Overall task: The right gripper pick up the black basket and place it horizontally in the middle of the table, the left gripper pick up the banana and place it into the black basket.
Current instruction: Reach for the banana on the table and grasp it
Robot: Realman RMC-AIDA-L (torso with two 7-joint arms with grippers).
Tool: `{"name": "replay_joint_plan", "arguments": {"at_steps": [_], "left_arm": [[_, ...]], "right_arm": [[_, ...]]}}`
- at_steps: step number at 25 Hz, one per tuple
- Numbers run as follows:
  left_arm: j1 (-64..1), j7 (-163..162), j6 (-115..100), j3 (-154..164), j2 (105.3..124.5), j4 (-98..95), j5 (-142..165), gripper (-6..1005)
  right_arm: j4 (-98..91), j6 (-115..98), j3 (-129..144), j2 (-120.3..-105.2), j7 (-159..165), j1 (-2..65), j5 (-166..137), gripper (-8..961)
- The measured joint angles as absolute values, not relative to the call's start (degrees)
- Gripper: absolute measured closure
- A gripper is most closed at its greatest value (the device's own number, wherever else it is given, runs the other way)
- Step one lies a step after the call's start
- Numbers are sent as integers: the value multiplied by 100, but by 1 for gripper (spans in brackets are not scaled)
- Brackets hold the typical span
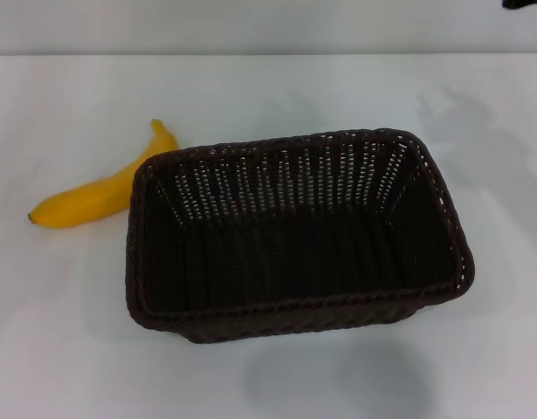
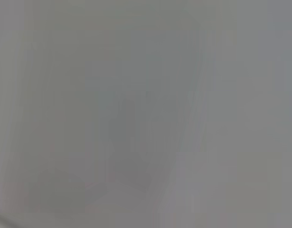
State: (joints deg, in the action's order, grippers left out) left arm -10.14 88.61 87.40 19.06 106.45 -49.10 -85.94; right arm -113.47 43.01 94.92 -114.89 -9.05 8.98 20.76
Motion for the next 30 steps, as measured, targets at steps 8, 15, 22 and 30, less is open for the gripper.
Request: {"name": "replay_joint_plan", "arguments": {"at_steps": [8, 15, 22, 30], "left_arm": [[-1330, 7897, 9106, 1908, 10280, -5359, -6992, 163], [-2323, 7633, 9439, 2060, 10107, -5376, -5617, 168], [-3188, 7533, 9367, 2990, 10097, -5116, -4826, 173], [-3715, 7759, 9003, 3153, 10277, -4444, -4119, 179]], "right_arm": [[-10573, 1912, 10025, -11480, -2209, 315, 2577, 569], [-9825, 422, 10270, -11479, -2515, -182, 2559, 568], [-9420, 192, 10270, -11478, -2532, -276, 2543, 567], [-9283, 173, 10291, -11479, -2536, -410, 2540, 568]]}}
